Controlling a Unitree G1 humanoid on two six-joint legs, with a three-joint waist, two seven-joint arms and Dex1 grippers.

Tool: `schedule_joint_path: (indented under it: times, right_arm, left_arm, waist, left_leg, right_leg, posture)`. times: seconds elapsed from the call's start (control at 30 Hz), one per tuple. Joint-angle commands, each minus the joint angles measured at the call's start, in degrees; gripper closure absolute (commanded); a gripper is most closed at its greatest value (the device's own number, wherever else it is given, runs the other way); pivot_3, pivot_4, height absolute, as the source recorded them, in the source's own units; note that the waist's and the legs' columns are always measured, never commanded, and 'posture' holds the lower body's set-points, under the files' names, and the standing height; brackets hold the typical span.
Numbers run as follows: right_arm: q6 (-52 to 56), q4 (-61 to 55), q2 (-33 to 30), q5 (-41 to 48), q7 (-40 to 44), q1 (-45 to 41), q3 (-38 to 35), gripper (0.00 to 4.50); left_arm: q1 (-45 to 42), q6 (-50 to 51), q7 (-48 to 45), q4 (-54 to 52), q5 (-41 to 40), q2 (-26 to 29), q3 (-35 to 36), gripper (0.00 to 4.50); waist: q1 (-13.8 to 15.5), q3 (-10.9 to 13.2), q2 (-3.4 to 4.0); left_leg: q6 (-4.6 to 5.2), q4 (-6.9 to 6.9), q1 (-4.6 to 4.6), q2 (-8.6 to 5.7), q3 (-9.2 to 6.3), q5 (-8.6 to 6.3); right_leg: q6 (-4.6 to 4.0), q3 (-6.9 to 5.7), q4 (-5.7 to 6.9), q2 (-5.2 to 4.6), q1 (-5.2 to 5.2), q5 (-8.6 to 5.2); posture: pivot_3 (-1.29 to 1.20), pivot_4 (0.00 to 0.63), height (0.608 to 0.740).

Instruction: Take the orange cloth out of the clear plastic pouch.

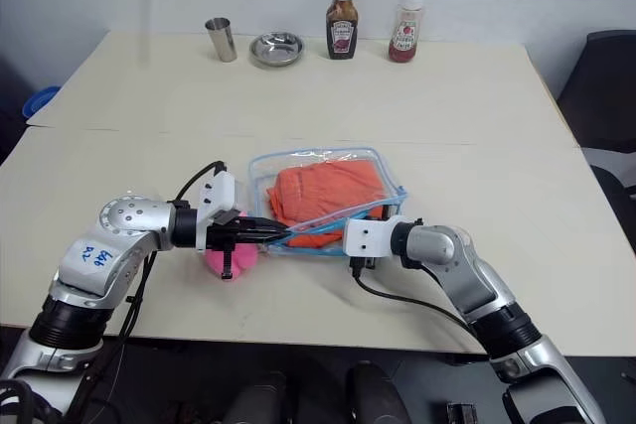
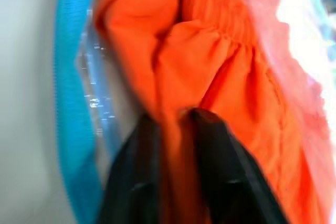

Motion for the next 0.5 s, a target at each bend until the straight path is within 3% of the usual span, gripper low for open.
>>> schedule_joint_path:
  times: [0.03,0.5]
  right_arm:
    - [-1.79,1.8,-1.54,-2.8,0.74,0.74,1.32,4.45]
    - [-22.82,-5.05,-11.44,-10.95,0.96,2.77,2.58,4.45]
  left_arm:
    - [-1.8,0.72,1.06,-2.14,-1.81,-1.03,1.17,4.5]
    - [-5.12,-2.14,6.87,4.21,4.22,-4.84,-1.76,4.5]
  waist:
    - [0.04,0.0,0.0]
    - [0.17,-0.02,-0.03]
  left_leg:
    - [0.0,0.0,0.0,0.0,0.0,0.0]
    - [0.01,0.01,-0.02,-0.06,-0.01,-0.01]
  right_leg:
    - [0.0,0.0,0.01,0.0,0.0,0.0]
    - [0.0,0.0,-0.06,-0.02,0.03,0.0]
  posture:
    - [0.0,0.15,0.74]
    - [0.0,0.15,0.74]
